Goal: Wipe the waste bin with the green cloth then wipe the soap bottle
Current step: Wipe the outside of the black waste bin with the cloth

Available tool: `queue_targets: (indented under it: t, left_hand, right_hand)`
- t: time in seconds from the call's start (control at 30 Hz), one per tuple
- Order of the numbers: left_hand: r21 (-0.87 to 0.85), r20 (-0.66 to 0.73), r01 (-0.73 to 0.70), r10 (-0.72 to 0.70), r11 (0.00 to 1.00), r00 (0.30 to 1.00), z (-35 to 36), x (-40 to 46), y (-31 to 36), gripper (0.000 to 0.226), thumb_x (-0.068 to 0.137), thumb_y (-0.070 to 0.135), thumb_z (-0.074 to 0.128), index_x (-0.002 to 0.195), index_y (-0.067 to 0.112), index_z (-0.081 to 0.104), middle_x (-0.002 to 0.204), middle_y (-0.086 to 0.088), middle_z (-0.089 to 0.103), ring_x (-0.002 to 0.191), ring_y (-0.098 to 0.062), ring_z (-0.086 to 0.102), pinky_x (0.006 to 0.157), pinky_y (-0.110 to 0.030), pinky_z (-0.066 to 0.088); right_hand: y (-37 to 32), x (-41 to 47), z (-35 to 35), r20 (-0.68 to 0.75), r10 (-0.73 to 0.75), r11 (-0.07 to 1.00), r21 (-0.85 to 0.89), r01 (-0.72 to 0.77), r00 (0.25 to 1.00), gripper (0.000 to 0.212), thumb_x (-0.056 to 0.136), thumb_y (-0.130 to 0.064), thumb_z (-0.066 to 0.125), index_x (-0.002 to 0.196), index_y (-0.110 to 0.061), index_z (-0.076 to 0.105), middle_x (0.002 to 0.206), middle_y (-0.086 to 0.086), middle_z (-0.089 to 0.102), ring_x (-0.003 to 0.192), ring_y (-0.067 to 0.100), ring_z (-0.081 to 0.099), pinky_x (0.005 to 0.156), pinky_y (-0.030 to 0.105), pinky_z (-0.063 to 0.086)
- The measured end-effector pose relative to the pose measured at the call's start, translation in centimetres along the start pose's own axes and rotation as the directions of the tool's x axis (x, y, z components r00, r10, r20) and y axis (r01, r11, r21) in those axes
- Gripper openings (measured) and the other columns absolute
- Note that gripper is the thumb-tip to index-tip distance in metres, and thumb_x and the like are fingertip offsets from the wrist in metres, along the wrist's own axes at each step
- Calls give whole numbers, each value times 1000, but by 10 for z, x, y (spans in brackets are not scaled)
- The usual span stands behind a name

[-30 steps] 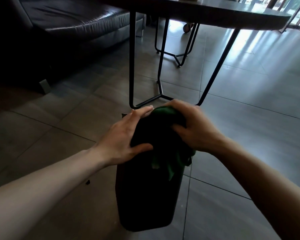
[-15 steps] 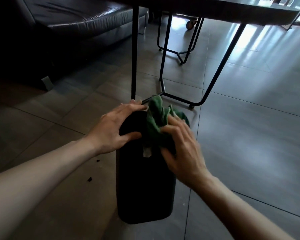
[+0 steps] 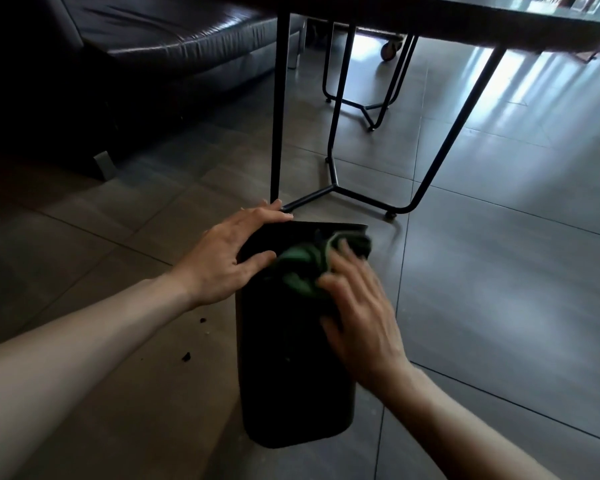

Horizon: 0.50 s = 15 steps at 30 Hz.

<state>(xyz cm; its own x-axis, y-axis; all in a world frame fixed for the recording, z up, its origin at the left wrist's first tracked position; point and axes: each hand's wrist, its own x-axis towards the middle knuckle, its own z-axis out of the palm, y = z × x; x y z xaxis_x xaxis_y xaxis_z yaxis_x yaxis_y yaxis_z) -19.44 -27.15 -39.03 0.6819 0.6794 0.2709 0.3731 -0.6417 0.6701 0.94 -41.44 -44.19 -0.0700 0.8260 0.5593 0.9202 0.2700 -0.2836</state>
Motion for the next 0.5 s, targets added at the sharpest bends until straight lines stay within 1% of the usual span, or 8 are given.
queue_targets:
  t: [0.07, 0.13, 0.2, 0.27, 0.33, 0.37, 0.43, 0.5]
  left_hand:
    - [30, -6, -10, 10, 999, 1000, 1, 1, 0, 54, 96, 18, 64, 140, 43, 48, 157, 22, 38, 148, -2, 31, 125, -37, 23]
    - [42, -16, -9, 9, 999, 1000, 0, 1, 0, 54, 96, 15, 63, 141, 41, 49, 156, 21, 39, 147, -3, 33, 125, -37, 24]
    - [35, -16, 10, -10, 999, 1000, -3, 0, -1, 53, 96, 15, 62, 142, 40, 50, 157, 18, 40, 147, -5, 34, 123, -40, 28]
    - [34, -10, 35, -35, 999, 999, -6, -1, -3, 52, 97, 16, 62, 142, 40, 50, 157, 17, 41, 148, -6, 33, 122, -45, 29]
    - [32, 4, 49, -50, 998, 999, -8, -3, -4, 50, 98, 21, 61, 141, 43, 48, 157, 18, 40, 149, -6, 31, 122, -47, 29]
    - [31, 13, 45, -45, 999, 999, -9, -5, -3, 50, 98, 22, 61, 140, 45, 48, 157, 20, 39, 149, -5, 30, 121, -48, 29]
    - [25, 21, 32, -32, 999, 999, -8, -6, -3, 49, 98, 23, 61, 139, 45, 48, 156, 22, 39, 149, -5, 31, 122, -48, 28]
    - [17, 13, 39, -39, 999, 999, -8, -7, -2, 49, 97, 22, 62, 139, 44, 48, 156, 22, 40, 149, -5, 31, 122, -47, 28]
  right_hand:
    - [-3, 22, -4, -17, 142, 987, 73, -140, 990, 51, 83, -2, 71, 129, -15, 54, 158, 14, 46, 156, 36, 26, 118, 61, 36]
    - [-10, 25, -2, 25, 146, 987, 58, -147, 989, 50, 83, -2, 69, 130, -13, 58, 159, 14, 44, 156, 37, 23, 120, 62, 33]
    - [-17, 7, 4, 84, 23, 1000, -9, -23, 996, 38, 87, -12, 65, 125, -17, 63, 158, 14, 46, 156, 37, 26, 122, 61, 31]
    - [-23, -29, 13, 158, -163, 983, -58, 174, 974, 21, 98, -24, 57, 118, -21, 64, 157, 12, 48, 154, 36, 30, 120, 60, 33]
    - [-25, -68, 20, 243, -322, 935, -72, 348, 915, 15, 106, -22, 51, 114, -24, 64, 158, 8, 48, 155, 34, 30, 118, 58, 37]
    - [-24, -82, 21, 268, -368, 915, -67, 399, 890, 17, 107, -18, 49, 113, -24, 64, 158, 7, 48, 155, 33, 31, 117, 57, 39]
    - [-17, -84, 15, 259, -379, 915, -40, 402, 888, 19, 109, -18, 46, 114, -24, 63, 158, 7, 48, 153, 31, 35, 114, 53, 43]
    - [-10, -59, 7, 165, -266, 962, -16, 273, 950, 16, 108, -18, 48, 116, -21, 61, 156, 9, 50, 149, 31, 41, 110, 50, 47]
